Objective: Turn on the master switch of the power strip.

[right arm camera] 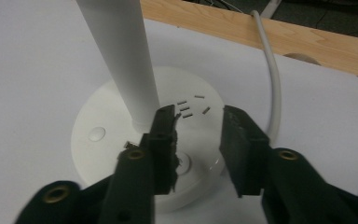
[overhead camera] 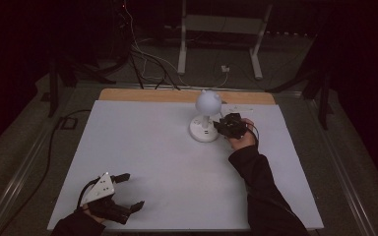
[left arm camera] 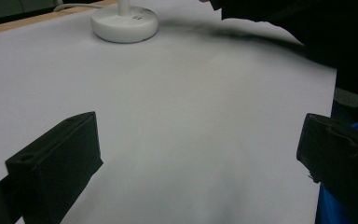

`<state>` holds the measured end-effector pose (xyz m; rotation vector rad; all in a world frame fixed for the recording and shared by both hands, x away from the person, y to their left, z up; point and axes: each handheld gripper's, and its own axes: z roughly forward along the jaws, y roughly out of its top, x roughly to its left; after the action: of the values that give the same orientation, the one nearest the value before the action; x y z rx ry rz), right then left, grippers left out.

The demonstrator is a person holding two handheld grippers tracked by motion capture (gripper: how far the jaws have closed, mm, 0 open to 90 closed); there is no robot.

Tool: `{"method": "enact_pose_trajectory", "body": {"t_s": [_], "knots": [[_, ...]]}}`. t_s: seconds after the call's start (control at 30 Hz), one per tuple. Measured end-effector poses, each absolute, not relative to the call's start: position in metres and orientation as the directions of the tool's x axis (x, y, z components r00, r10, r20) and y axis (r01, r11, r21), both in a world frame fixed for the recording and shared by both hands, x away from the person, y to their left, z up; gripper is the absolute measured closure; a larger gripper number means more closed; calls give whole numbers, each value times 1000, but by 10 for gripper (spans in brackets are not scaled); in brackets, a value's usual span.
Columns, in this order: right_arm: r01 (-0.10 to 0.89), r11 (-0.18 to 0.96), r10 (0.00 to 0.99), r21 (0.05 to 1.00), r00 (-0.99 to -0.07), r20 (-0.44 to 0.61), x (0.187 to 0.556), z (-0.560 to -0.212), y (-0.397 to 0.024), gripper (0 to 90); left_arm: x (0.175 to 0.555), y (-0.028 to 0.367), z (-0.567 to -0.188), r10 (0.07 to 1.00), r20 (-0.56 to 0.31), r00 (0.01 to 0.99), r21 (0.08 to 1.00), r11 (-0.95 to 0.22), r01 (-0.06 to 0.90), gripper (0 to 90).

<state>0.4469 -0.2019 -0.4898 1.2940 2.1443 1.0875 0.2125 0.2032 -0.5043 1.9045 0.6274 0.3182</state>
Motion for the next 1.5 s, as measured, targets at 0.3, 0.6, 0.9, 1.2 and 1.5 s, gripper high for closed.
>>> {"method": "enact_pose_trajectory", "body": {"t_s": [0.3, 0.6, 0.9, 1.2, 1.5], "knots": [[557, 277, 878, 783, -478, 30, 447, -489, -199, 830, 213, 203, -504, 559, -65, 827, 910, -306, 279, 2], [564, 280, 884, 777, -466, 19, 446, -493, -196, 899, 213, 203, -505, 559, -64, 827, 910, -307, 278, 2], [573, 287, 881, 767, -473, 23, 444, -500, -193, 898, 213, 203, -505, 558, -62, 827, 910, -309, 277, 2], [576, 276, 878, 769, -478, 42, 441, -504, -191, 898, 213, 203, -505, 558, -62, 827, 909, -310, 277, 2], [565, 274, 882, 778, -471, 32, 439, -506, -189, 898, 213, 202, -505, 557, -62, 828, 909, -311, 277, 2]]}}
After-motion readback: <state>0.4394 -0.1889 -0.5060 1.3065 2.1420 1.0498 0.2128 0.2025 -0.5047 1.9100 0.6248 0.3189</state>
